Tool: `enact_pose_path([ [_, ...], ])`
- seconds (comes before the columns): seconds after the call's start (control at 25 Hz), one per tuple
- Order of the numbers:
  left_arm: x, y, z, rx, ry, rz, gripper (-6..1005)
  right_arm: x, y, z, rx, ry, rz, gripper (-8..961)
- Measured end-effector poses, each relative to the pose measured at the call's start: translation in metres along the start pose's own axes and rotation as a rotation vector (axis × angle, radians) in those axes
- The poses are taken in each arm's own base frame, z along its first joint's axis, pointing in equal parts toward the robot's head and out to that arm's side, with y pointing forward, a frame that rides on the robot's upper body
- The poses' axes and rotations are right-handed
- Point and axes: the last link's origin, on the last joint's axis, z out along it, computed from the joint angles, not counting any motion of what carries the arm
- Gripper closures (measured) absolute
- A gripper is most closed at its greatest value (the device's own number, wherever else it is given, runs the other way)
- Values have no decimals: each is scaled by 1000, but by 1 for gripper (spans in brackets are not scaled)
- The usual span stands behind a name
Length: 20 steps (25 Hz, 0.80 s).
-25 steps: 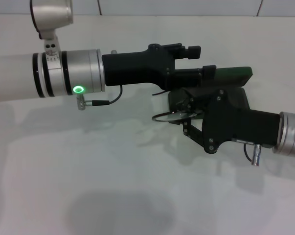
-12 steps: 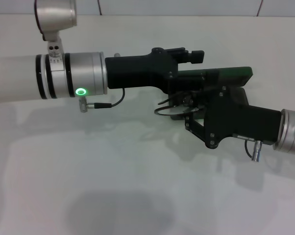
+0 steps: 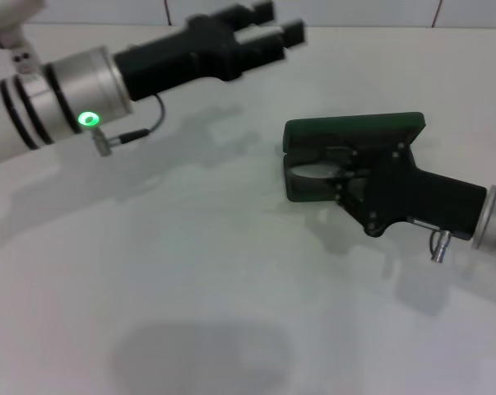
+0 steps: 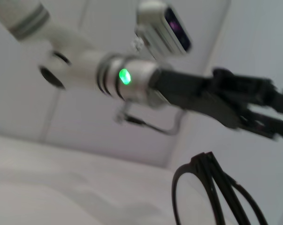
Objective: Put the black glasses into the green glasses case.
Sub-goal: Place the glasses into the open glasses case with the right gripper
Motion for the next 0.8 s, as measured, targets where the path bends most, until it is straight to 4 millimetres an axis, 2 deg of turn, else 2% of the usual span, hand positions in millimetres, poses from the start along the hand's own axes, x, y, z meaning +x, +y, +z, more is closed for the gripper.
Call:
enact_pose_path([
  [0.04,0,0,0,0,0,0,240,0,-1,-2,22,17,-12,697],
  [0.08,2,-7,-12,39,16,-1,240,1,-3,-3,46,42,-28,696],
  [0.2,2,-10,-20,58,22,-8,240,-1,-7,-4,113,116,-77,693],
  [0.32,2,-11,-25,72,25,-13,240,6,-7,-2,167,222,-104,691],
  [0.52,2,-13,-24,81,17,-9,240,15,-4,0,184,293,-109,687],
  [0.8,2,-13,-21,75,12,-7,240,20,-9,2,221,344,-104,681],
])
